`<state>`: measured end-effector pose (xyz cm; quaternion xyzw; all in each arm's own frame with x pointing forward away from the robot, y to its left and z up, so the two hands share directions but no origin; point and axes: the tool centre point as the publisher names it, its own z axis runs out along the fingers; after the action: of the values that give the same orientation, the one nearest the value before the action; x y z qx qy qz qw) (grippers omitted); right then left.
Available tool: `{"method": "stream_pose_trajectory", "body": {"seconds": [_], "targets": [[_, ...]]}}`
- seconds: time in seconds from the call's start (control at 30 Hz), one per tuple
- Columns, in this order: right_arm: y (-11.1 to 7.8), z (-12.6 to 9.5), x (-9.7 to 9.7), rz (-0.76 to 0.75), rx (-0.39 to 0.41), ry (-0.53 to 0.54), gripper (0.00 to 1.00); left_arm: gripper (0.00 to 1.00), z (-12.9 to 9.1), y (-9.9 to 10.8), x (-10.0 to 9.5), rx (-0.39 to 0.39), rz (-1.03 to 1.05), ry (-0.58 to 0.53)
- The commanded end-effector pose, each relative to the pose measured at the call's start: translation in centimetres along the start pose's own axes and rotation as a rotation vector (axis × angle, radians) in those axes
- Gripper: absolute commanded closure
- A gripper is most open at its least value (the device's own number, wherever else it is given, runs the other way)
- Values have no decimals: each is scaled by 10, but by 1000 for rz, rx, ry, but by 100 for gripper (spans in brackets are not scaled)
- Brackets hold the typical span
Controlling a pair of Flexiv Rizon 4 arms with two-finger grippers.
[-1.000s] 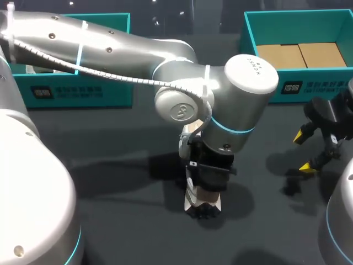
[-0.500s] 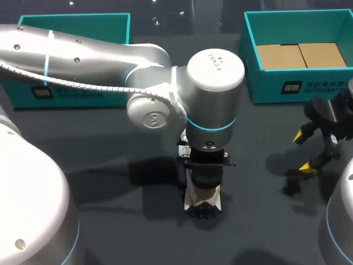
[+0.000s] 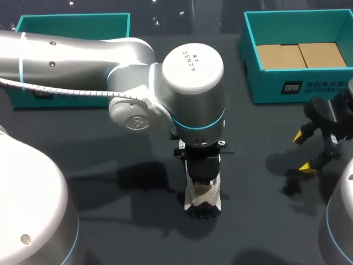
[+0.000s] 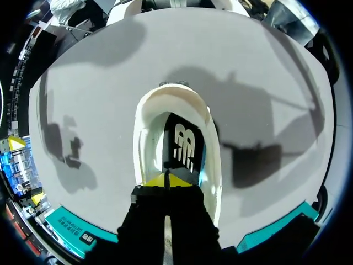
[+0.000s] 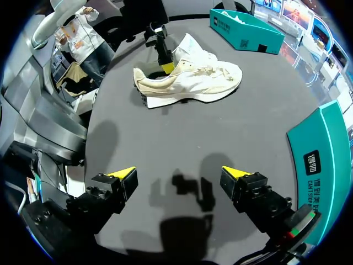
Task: Take the shoe out of the shoebox, open the shoe tongue, remove and reinsert the insole, then place the shoe into the shoebox
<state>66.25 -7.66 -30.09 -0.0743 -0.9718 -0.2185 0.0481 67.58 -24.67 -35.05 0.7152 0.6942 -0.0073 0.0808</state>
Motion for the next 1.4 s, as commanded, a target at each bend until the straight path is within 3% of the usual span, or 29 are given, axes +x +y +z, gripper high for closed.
{"method": "stream_pose_trajectory", "body": {"seconds": [0.03,0.2,0.53,0.67,0.9,1.4], "targets": [[0,0,1,1,3,-2,0,100,3,0,-2,-11,-3,20],[0,0,1,1,3,-2,0,76,8,1,-1,-3,6,40],[0,0,1,1,3,-2,0,47,9,6,-1,-7,11,44],[0,0,1,1,3,-2,0,43,10,9,0,-6,2,47],[0,0,1,1,3,-2,0,16,9,16,3,9,-11,36],[0,0,1,1,3,-2,0,20,2,29,4,51,-73,26]]}}
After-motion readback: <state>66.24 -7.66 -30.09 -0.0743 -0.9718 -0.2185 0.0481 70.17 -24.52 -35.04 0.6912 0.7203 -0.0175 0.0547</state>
